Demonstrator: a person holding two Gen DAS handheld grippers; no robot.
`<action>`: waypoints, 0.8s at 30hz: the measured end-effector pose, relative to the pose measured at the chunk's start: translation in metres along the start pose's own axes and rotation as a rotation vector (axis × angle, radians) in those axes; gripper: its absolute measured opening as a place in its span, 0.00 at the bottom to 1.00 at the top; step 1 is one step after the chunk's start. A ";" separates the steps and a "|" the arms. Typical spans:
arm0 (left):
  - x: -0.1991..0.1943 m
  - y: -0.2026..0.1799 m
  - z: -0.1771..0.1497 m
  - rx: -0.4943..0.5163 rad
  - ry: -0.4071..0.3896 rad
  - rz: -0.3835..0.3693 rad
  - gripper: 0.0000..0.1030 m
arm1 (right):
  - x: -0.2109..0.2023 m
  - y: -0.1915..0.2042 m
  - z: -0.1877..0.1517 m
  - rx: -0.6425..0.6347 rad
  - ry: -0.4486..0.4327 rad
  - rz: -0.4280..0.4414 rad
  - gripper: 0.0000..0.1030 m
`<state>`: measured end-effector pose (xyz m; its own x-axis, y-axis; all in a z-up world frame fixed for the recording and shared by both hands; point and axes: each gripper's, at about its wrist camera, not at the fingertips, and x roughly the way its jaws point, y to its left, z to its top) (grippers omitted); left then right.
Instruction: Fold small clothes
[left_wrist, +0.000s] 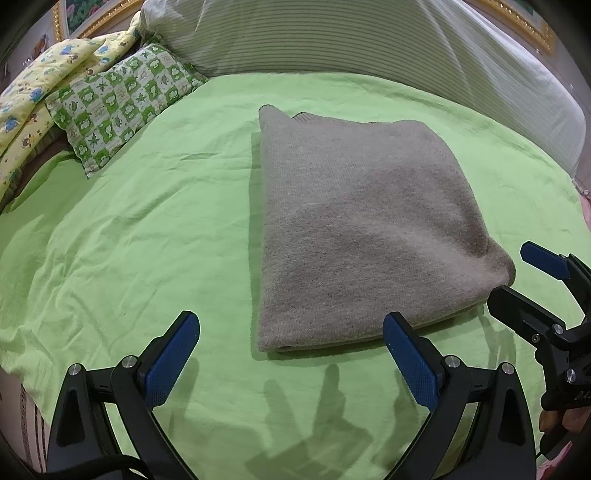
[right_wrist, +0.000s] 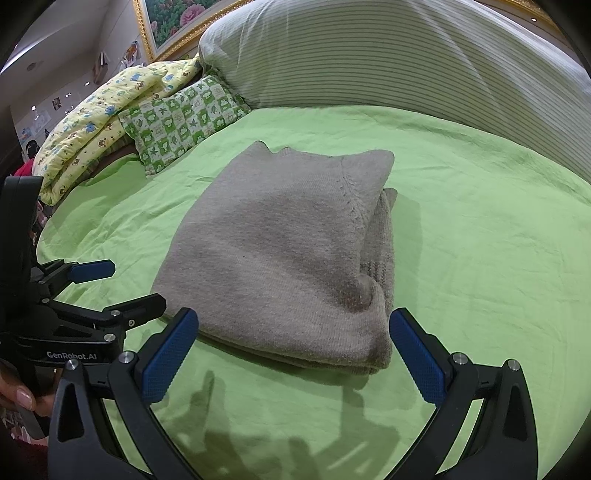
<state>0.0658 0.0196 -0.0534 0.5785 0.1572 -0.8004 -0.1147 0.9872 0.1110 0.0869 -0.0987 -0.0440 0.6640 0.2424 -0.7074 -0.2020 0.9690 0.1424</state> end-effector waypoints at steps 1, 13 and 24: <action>0.000 0.000 0.000 -0.001 0.002 -0.002 0.97 | 0.000 0.000 0.000 -0.001 0.001 -0.003 1.00; 0.005 0.001 0.001 0.005 0.013 -0.006 0.97 | 0.003 -0.006 0.002 0.011 0.004 -0.001 1.00; 0.006 0.003 0.001 0.020 0.018 -0.015 0.97 | 0.002 -0.007 0.002 0.011 0.003 0.002 1.00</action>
<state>0.0696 0.0232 -0.0570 0.5657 0.1417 -0.8124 -0.0895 0.9899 0.1103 0.0907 -0.1046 -0.0448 0.6618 0.2440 -0.7089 -0.1953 0.9690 0.1512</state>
